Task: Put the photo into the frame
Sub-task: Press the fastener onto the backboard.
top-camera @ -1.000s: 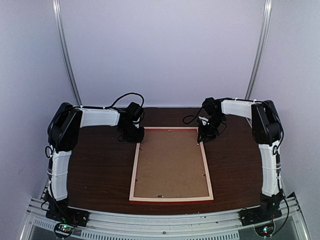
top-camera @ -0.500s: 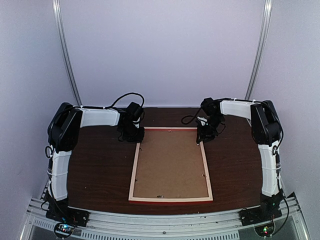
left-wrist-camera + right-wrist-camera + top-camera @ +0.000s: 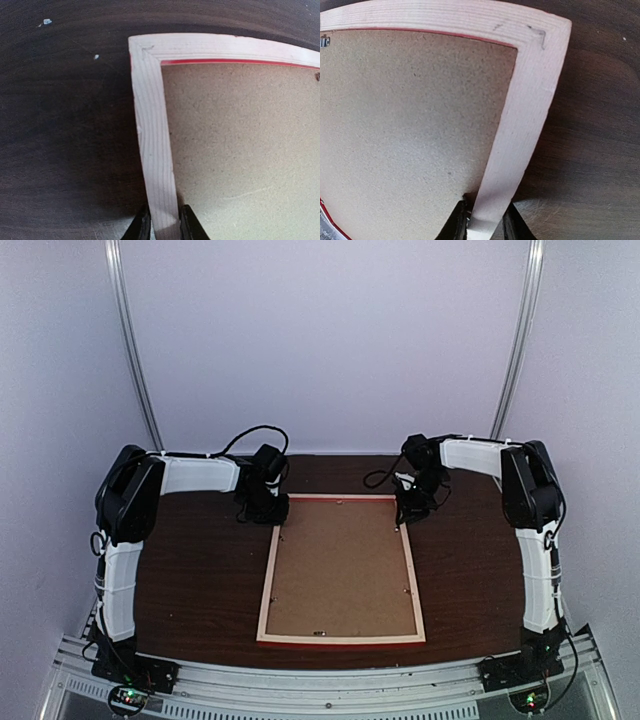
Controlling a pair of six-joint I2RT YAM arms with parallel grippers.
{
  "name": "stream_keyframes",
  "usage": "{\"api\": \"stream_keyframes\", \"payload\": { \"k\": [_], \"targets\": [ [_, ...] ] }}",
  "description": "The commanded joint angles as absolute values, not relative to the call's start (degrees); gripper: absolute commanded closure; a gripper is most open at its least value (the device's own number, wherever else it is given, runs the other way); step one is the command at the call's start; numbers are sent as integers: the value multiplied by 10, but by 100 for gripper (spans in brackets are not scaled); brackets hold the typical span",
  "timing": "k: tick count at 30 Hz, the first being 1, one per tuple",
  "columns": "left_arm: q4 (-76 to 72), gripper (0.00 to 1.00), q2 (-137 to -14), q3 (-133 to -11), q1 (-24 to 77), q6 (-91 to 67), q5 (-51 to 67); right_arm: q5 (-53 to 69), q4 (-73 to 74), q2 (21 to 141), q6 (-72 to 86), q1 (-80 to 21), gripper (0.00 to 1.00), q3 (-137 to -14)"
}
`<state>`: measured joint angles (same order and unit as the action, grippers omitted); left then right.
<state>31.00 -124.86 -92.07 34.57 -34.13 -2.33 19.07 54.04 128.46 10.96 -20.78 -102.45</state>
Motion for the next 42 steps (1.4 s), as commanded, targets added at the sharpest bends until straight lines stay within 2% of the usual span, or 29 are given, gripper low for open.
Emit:
{"api": "stream_keyframes", "payload": {
  "k": [1,13,20,32,42],
  "targets": [
    [329,78,-1276,-918,349,-333,-18,167,604,1311,70,-208,80,-1034],
    [329,79,-1276,-919,349,-332,-16,179,632,1325,40,-212,81,-1052],
    [329,79,-1276,-918,349,-333,-14,189,605,1317,67,-212,68,-1051],
    [329,79,-1277,-918,349,-334,-12,230,565,1310,103,-214,58,-1037],
    [328,79,-1277,-919,349,-333,-14,190,594,1308,79,-215,67,-1029]
  ]
}}
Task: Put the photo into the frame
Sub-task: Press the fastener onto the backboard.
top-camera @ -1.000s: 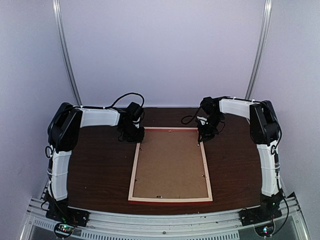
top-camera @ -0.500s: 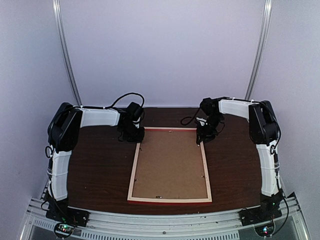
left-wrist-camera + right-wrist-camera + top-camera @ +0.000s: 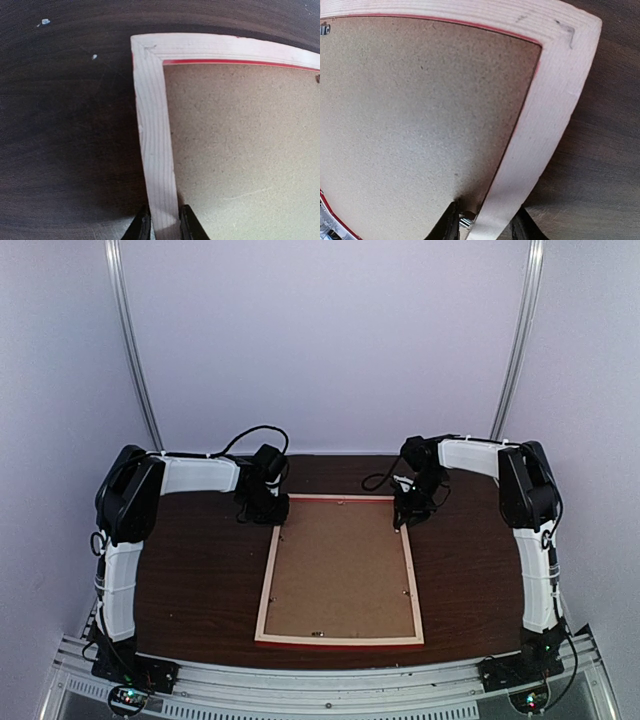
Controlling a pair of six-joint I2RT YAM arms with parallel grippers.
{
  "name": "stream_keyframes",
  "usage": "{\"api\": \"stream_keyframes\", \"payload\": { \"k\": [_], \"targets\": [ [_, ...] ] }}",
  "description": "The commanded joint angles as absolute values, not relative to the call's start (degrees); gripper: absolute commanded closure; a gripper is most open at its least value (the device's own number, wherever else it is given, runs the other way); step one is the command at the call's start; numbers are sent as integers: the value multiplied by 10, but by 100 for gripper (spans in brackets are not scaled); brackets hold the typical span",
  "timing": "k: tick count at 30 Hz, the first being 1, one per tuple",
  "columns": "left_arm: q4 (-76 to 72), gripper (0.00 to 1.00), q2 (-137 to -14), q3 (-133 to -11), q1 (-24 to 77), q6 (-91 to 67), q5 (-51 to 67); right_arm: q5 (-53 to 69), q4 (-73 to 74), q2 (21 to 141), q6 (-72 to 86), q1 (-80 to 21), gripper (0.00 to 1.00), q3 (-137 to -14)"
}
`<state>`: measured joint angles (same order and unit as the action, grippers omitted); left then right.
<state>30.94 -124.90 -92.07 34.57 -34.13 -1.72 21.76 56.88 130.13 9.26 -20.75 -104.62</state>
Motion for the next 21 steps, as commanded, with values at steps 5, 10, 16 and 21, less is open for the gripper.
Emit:
{"api": "stream_keyframes", "payload": {
  "k": [5,10,16,21],
  "targets": [
    [329,79,-1276,-920,349,-333,-15,180,610,1312,67,-214,68,-1036],
    [329,79,-1278,-921,349,-331,-15,164,626,1318,61,-213,70,-1047],
    [329,79,-1277,-921,349,-329,-13,141,642,1328,57,-215,75,-1057],
    [330,79,-1277,-921,349,-329,-12,134,649,1333,48,-217,77,-1059]
  ]
}}
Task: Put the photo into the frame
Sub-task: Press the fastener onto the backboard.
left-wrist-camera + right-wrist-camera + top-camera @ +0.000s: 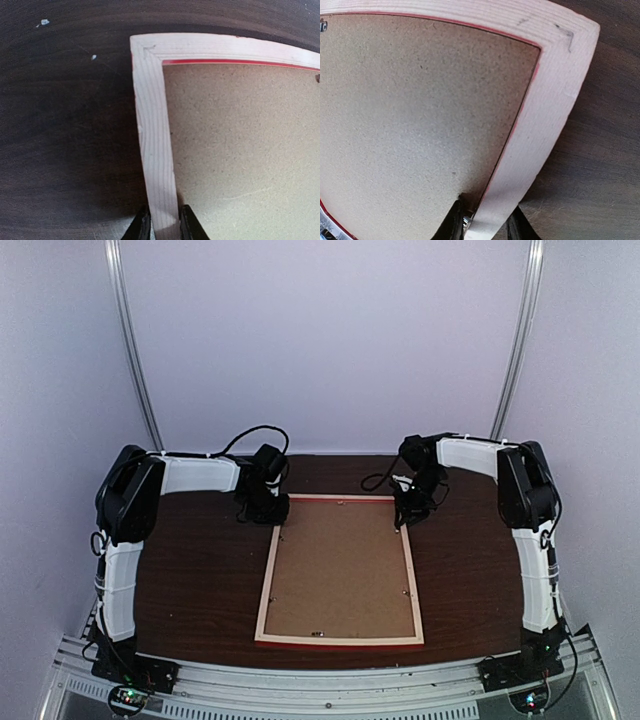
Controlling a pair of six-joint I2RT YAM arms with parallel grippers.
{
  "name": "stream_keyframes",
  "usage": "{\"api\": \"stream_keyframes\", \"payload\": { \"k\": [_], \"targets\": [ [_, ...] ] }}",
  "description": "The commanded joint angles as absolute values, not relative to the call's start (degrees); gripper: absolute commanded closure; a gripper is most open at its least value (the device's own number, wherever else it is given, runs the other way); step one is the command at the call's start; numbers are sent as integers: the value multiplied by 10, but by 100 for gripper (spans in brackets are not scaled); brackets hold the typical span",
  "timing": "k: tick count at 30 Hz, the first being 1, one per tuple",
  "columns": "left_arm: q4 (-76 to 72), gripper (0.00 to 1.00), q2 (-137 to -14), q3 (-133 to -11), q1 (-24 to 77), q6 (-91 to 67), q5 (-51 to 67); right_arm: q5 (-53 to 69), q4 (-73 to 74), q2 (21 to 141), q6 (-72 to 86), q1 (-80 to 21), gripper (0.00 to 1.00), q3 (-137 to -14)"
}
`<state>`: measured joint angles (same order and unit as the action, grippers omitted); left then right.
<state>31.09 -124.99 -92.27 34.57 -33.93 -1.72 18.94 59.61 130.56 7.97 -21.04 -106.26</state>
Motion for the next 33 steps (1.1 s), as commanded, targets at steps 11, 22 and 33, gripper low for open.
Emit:
{"api": "stream_keyframes", "payload": {
  "k": [11,22,33],
  "targets": [
    [327,75,-1265,-917,349,-332,0,231,617,1337,43,-208,77,-1061],
    [317,62,-1245,-912,349,-329,29,284,621,1388,40,-204,76,-1152],
    [292,40,-1248,-904,327,-337,61,314,670,1475,22,-203,73,-1329]
  ]
}}
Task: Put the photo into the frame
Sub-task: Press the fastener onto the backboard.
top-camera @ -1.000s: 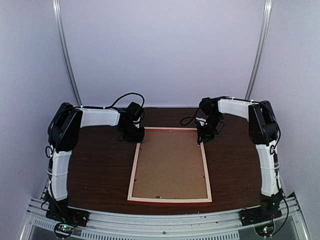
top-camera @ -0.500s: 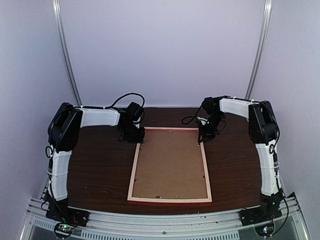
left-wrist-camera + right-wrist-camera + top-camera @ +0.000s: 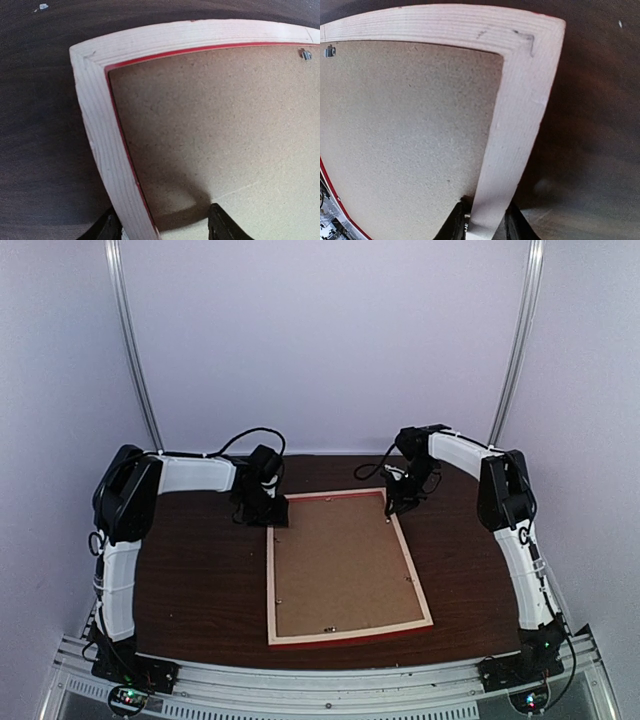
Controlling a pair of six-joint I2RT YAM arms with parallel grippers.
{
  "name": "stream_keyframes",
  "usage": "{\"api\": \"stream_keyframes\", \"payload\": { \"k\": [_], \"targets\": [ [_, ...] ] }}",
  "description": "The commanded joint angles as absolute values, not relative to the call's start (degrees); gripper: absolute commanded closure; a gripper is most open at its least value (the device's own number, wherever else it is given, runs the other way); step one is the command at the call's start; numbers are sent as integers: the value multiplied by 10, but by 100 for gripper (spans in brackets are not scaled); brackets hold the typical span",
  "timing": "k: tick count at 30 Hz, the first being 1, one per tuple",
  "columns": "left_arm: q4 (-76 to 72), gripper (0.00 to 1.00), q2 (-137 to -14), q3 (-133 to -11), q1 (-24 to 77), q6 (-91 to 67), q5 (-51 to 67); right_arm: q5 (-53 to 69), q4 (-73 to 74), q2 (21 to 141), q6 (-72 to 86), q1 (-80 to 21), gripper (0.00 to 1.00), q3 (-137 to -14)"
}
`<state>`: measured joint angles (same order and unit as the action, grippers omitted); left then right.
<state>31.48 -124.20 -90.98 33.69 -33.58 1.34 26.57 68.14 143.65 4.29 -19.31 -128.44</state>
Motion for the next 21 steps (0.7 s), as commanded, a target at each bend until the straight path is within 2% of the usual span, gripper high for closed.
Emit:
{"api": "stream_keyframes", "payload": {
  "k": [1,5,9,17,21],
  "targets": [
    [291,39,-1248,-904,323,-337,60,319,665,1478,22,-204,71,-1332],
    [293,35,-1247,-907,314,-332,53,321,631,1467,36,-203,59,-1325],
    [286,34,-1251,-907,310,-332,60,316,599,1441,58,-199,53,-1308],
    [279,45,-1260,-911,302,-328,57,266,582,1393,72,-197,51,-1257],
    [270,47,-1261,-907,302,-330,65,245,587,1381,73,-197,51,-1229]
  ]
}}
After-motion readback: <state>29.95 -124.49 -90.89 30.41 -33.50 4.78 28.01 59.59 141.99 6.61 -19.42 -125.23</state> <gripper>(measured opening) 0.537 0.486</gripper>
